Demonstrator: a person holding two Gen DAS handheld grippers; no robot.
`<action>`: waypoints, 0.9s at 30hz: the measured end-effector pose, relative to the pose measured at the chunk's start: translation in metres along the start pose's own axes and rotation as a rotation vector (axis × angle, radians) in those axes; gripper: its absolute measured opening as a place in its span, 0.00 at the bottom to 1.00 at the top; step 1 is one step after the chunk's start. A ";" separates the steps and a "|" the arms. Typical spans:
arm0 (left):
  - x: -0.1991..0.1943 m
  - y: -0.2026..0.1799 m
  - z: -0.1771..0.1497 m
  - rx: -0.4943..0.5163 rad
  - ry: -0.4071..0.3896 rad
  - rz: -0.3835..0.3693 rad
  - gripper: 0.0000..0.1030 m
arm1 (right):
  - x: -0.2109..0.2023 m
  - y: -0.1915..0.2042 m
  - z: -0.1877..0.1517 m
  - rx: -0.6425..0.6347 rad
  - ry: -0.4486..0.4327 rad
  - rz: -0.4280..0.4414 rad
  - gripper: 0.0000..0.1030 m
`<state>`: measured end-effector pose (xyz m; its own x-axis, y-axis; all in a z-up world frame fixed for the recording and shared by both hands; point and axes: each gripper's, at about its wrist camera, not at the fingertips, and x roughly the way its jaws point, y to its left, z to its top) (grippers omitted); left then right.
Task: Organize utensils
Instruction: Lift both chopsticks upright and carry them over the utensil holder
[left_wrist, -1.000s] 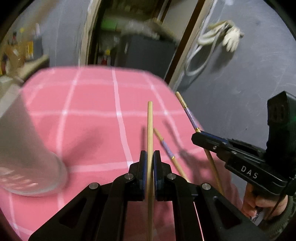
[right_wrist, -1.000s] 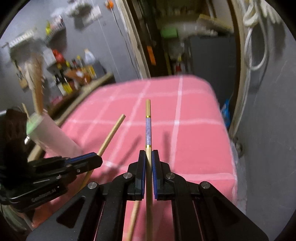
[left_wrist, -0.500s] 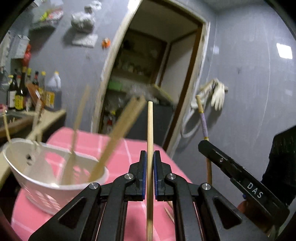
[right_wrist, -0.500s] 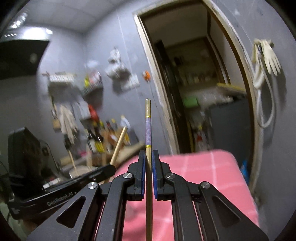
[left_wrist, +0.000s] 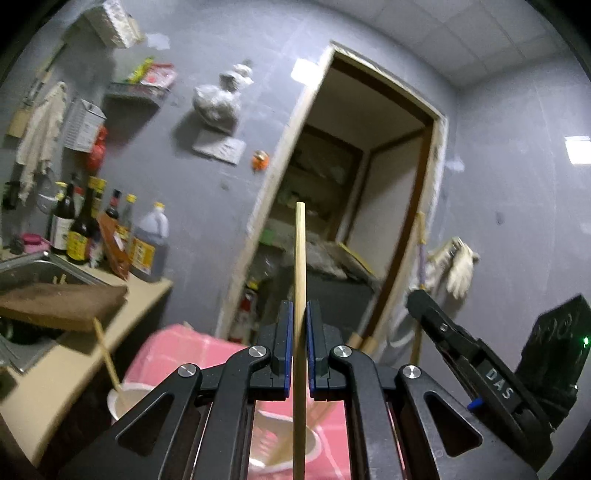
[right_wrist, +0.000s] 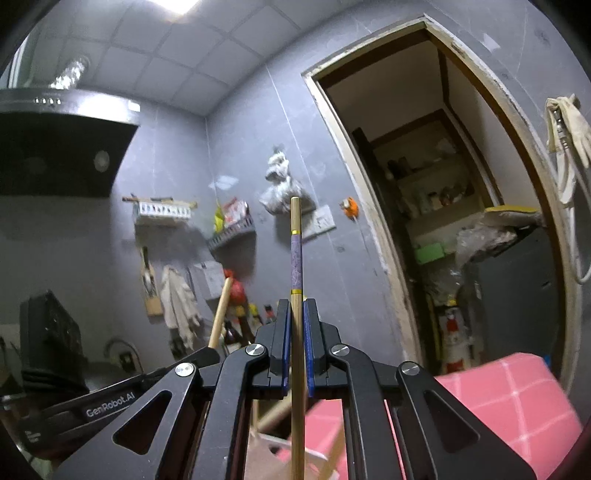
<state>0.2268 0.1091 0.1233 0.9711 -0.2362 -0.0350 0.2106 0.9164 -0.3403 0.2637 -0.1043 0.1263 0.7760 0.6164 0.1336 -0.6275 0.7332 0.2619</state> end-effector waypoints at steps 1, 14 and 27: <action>0.000 0.006 0.004 -0.001 -0.019 0.012 0.04 | 0.004 0.002 0.000 -0.003 -0.022 0.005 0.05; 0.018 0.086 0.026 -0.058 -0.155 0.141 0.04 | 0.030 0.007 -0.017 -0.066 -0.150 -0.053 0.04; 0.035 0.093 -0.003 -0.030 -0.139 0.194 0.04 | 0.042 -0.005 -0.041 -0.059 -0.095 -0.094 0.05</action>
<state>0.2800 0.1852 0.0874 0.9996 -0.0078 0.0263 0.0169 0.9299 -0.3674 0.2969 -0.0697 0.0911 0.8323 0.5164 0.2015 -0.5523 0.8039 0.2208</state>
